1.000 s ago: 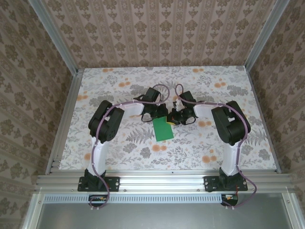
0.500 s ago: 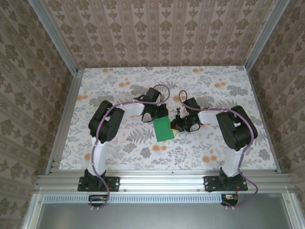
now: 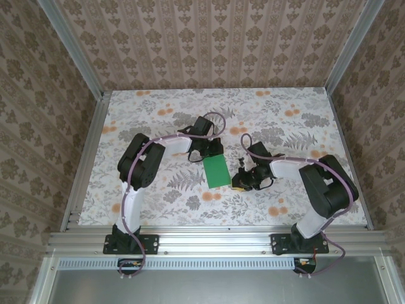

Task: Fold a paper plane with a square sheet of paper (pick it up from the middle)
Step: Fold the square sheet of paper in half at the center of the table, then rotate the paper at the center of the table.

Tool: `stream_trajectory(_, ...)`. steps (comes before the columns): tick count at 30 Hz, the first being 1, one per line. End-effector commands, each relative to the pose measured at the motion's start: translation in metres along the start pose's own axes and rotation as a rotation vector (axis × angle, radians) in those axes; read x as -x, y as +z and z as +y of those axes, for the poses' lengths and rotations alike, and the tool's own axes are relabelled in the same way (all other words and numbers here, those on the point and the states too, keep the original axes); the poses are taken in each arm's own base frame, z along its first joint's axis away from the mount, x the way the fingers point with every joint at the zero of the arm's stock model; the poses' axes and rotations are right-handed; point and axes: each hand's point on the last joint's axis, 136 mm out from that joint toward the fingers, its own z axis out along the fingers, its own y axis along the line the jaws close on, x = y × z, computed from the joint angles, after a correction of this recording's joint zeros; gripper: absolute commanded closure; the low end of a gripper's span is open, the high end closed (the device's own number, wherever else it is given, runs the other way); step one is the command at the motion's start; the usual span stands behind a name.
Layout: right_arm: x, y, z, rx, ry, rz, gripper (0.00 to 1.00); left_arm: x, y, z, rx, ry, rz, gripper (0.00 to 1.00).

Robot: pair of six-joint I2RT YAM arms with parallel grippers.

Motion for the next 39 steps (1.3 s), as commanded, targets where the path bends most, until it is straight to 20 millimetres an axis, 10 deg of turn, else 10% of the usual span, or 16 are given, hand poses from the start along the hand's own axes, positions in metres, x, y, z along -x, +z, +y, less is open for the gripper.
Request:
stream_trajectory(1, 0.009, -0.024, 0.012, -0.041, -0.042, -0.072, 0.83, -0.014, 0.003, 0.024, 0.086, -0.024, 0.061, 0.9)
stream_trajectory(10, 0.064, -0.038, 0.041, -0.135, -0.137, -0.276, 0.68, 0.04, -0.084, -0.036, -0.021, 0.071, -0.135, 0.59)
stream_trajectory(23, 0.075, 0.014, 0.038, -0.396, -0.223, -0.196, 0.65, -0.001, -0.164, 0.087, 0.184, -0.188, -0.236, 0.31)
stream_trajectory(32, 0.052, 0.043, 0.03, -0.422, 0.034, -0.193, 0.64, -0.031, -0.173, 0.117, 0.219, -0.281, -0.244, 0.23)
stream_trajectory(39, 0.07, 0.044, 0.078, -0.311, 0.063, -0.263, 0.62, -0.04, -0.177, 0.128, 0.22, -0.308, -0.246, 0.2)
